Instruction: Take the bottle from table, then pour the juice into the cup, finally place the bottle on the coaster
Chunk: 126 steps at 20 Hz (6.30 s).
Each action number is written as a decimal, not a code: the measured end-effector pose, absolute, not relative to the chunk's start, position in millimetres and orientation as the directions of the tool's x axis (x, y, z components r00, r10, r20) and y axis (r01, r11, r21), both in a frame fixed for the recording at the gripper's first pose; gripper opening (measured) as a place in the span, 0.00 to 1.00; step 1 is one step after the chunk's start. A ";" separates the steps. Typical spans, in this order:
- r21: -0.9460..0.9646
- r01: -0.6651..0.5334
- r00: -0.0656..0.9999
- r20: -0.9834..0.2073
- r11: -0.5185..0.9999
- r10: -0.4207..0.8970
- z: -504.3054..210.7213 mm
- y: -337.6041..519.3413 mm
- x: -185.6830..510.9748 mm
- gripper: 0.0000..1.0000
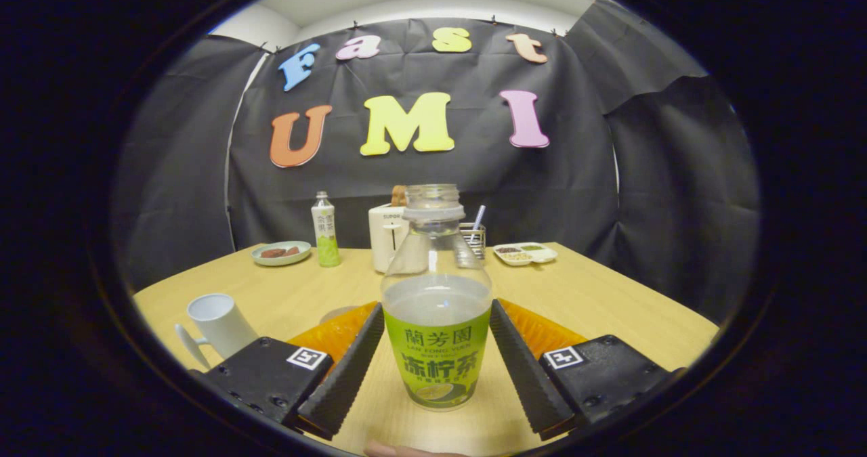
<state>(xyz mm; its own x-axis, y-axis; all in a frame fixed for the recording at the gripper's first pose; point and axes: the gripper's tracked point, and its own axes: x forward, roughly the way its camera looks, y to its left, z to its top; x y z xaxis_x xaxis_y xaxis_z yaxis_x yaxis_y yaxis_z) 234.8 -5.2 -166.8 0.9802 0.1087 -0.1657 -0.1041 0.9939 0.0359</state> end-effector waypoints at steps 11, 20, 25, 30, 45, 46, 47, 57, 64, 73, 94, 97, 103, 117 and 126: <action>-0.015 -0.080 0.991 -0.110 0.997 0.078 -127.7 -7.4 199.1 0.80; -0.096 -0.029 0.992 -0.123 0.995 0.017 -84.5 -25.6 149.1 0.80; -0.202 0.008 0.992 -0.125 0.979 -0.034 -68.6 -29.9 134.7 0.80; -0.321 0.017 0.991 -0.122 0.947 -0.060 -59.3 -15.3 127.9 0.80; -0.833 0.021 0.978 -0.097 0.553 -0.182 -99.6 57.3 158.8 0.81; -0.865 0.025 0.978 -0.083 0.500 -0.192 -101.3 62.7 161.2 0.81; -0.890 0.030 0.978 -0.068 0.454 -0.197 -104.6 68.6 162.4 0.81; -0.981 0.011 0.978 -0.029 0.191 -0.206 -113.3 100.2 192.0 0.81; -0.998 0.029 0.979 0.041 -0.062 -0.201 -99.0 103.7 189.1 0.81; -0.971 0.107 0.978 0.143 -0.215 -0.156 -77.1 114.5 188.5 0.81; -0.864 0.242 0.949 0.305 -0.441 -0.077 -27.5 132.3 189.6 0.80; -0.847 0.259 0.946 0.319 -0.464 -0.054 -27.7 137.4 187.8 0.80; -0.810 0.293 0.936 0.352 -0.507 -0.022 -15.4 154.8 174.5 0.80; -0.734 0.255 0.939 0.343 -0.629 -0.020 -17.8 161.3 167.8 0.80; -0.704 0.245 0.941 0.339 -0.667 -0.013 -20.2 161.2 165.7 0.80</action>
<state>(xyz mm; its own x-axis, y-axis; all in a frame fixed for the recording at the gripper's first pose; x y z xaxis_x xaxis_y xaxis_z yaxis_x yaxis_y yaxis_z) 165.7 161.2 -20.2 0.9407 -0.0129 0.3391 0.2445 -0.6671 -0.7036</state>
